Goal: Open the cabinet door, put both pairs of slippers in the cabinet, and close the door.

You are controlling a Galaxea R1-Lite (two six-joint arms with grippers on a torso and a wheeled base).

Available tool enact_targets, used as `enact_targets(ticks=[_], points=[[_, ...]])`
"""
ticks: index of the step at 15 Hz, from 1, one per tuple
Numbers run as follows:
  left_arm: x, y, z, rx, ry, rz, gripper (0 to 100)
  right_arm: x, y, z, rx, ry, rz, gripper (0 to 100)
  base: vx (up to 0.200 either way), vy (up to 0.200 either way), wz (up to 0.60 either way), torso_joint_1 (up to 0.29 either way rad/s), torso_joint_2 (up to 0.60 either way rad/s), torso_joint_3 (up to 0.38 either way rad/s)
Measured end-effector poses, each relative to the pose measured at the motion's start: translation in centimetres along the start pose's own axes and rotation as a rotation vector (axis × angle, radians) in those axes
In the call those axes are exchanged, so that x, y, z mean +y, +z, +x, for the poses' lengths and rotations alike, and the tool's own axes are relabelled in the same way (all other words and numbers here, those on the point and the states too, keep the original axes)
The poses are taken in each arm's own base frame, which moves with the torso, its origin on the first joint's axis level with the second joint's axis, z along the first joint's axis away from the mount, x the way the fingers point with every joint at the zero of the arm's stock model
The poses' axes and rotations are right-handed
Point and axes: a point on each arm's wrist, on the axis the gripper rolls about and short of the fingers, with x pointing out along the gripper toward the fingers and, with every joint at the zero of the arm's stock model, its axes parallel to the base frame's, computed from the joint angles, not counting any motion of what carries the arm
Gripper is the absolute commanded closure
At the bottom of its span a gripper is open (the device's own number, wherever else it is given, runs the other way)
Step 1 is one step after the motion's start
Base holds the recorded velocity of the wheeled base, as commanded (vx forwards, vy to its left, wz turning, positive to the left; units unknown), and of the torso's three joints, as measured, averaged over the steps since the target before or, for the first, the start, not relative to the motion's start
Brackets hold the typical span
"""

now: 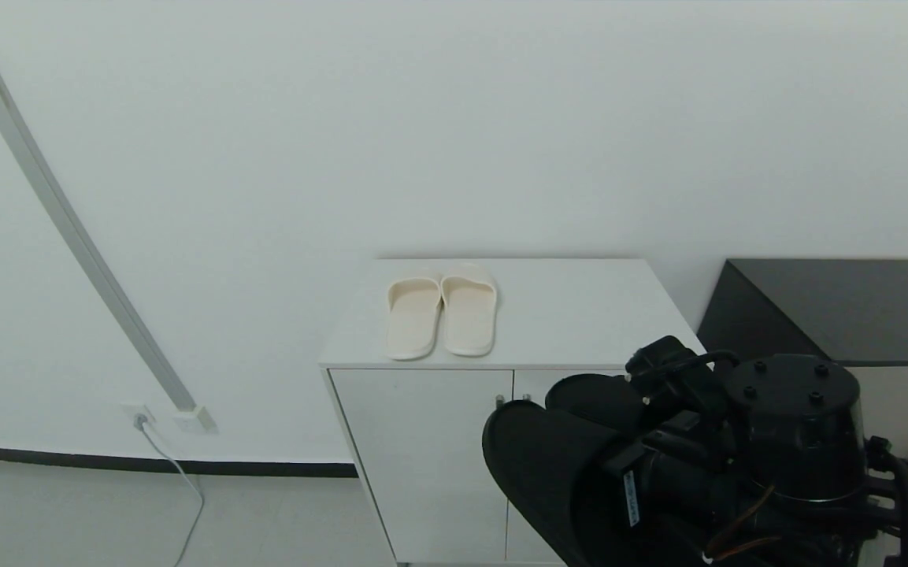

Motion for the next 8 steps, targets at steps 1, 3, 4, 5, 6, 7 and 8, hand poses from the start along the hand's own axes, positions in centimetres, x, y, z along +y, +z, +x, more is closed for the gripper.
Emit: enact_targets(ticks=[1,3,4,5,6,7,8], points=[[0.0,0.04,-0.01,-0.002,0.0,0.0,0,0.12,-0.01,-0.02,0.0,0.004,-0.002,100,0.0,0.0,0.0,-0.1,0.23,0.134],[0.0,0.03,-0.01,-0.001,0.0,0.0,0,0.26,-0.05,-0.16,0.0,0.01,0.0,100,0.0,0.0,0.0,-0.149,0.33,0.176],[0.0,0.02,0.0,-0.001,0.0,0.0,0,0.25,-0.12,-0.29,0.001,0.01,-0.001,100,0.0,0.0,0.0,-0.154,0.35,0.193],[0.0,0.0,0.0,-0.001,0.0,0.002,0,0.24,-0.17,-0.41,0.001,0.011,-0.002,100,0.0,0.0,0.0,-0.163,0.36,0.207],[0.0,0.0,0.0,-0.001,0.0,0.002,0,0.25,-0.18,-0.49,0.001,0.012,-0.002,100,0.0,0.0,0.0,-0.154,0.37,0.207],[0.0,0.0,0.0,-0.001,0.0,0.002,0,0.25,-0.17,-0.55,0.0,0.013,-0.001,100,0.0,0.0,0.0,-0.173,0.39,0.227],[0.0,-0.01,0.0,0.0,0.0,0.002,0,0.24,-0.17,-0.59,0.0,0.014,-0.001,100,0.0,0.0,0.0,-0.178,0.4,0.222]])
